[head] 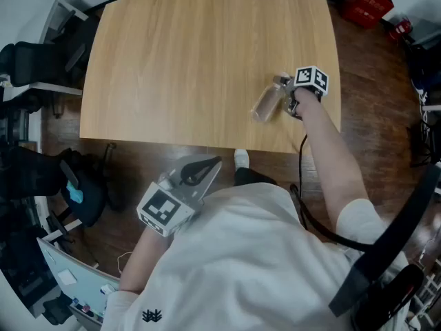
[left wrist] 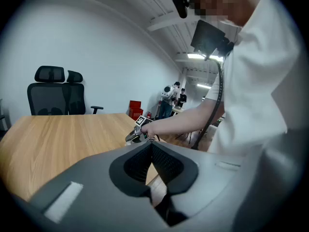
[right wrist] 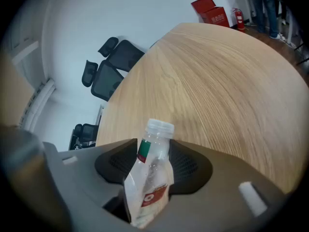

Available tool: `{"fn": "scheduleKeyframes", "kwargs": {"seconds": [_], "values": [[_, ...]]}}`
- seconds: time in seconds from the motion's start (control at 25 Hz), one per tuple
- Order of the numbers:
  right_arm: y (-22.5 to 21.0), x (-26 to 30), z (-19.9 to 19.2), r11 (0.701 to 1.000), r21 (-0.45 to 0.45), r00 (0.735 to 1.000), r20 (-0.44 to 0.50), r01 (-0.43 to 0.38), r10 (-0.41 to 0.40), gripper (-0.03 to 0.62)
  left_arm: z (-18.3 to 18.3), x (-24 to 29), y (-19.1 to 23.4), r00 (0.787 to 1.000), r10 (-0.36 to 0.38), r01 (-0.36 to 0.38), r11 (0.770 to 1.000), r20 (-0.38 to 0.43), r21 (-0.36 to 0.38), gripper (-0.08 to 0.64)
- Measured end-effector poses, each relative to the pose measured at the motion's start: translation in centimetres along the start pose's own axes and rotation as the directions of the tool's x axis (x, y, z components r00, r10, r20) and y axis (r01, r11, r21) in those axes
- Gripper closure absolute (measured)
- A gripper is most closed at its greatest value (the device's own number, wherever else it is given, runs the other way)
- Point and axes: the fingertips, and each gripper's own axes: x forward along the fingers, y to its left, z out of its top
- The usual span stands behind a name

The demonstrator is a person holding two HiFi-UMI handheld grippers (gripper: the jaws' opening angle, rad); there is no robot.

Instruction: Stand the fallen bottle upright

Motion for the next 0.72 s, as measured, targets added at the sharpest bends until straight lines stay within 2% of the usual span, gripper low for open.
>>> {"fn": "scheduleKeyframes", "kwargs": {"seconds": [0.12,0.2,0.28,0.36,0.44,0.52,0.6,0.64,0.72], "values": [[1.9,-1.0,1.6,0.993,-0.111,0.997,0.066,-0.041,0.048,0.401,0.4,0.3,0.9,1.0,0.003,-0.003,1.0,0.009,-0.005,0.56],[4.1,-2.4,2.7,0.978,-0.193,0.985,0.133,-0.084,0.11,0.411,0.5,0.2,1.3,1.0,0.001,-0.001,1.0,0.015,-0.005,0.56],[6.2,-4.1,3.7,0.953,-0.281,0.964,0.203,-0.112,0.174,0.413,0.6,0.2,1.4,1.0,0.0,0.001,1.0,0.016,-0.01,0.56],[8.0,-6.0,4.7,0.92,-0.376,0.931,0.283,-0.112,0.229,0.414,0.6,0.3,1.4,1.0,-0.003,0.003,1.0,0.015,-0.018,0.56],[9.7,-8.1,5.6,0.861,-0.504,0.885,0.371,-0.062,0.281,0.414,0.4,0.4,1.5,1.0,-0.005,0.006,1.0,0.007,-0.025,0.56],[11.6,-9.9,5.6,0.77,-0.637,0.837,0.434,0.025,0.332,0.414,0.4,0.2,1.6,1.0,-0.004,0.004,1.0,0.006,-0.024,0.56],[13.1,-11.2,4.7,0.677,-0.728,0.798,0.469,0.107,0.378,0.414,0.6,0.1,1.7,1.0,-0.002,0.003,1.0,0.017,-0.025,0.56],[13.6,-11.6,4.0,0.644,-0.753,0.783,0.478,0.132,0.399,0.416,0.7,0.0,1.7,1.0,-0.005,0.005,1.0,0.025,-0.026,0.56],[13.7,-11.8,2.3,0.613,-0.776,0.763,0.483,0.146,0.429,0.416,0.5,-0.4,1.6,0.999,-0.008,0.009,1.0,0.031,-0.023,0.56]]}}
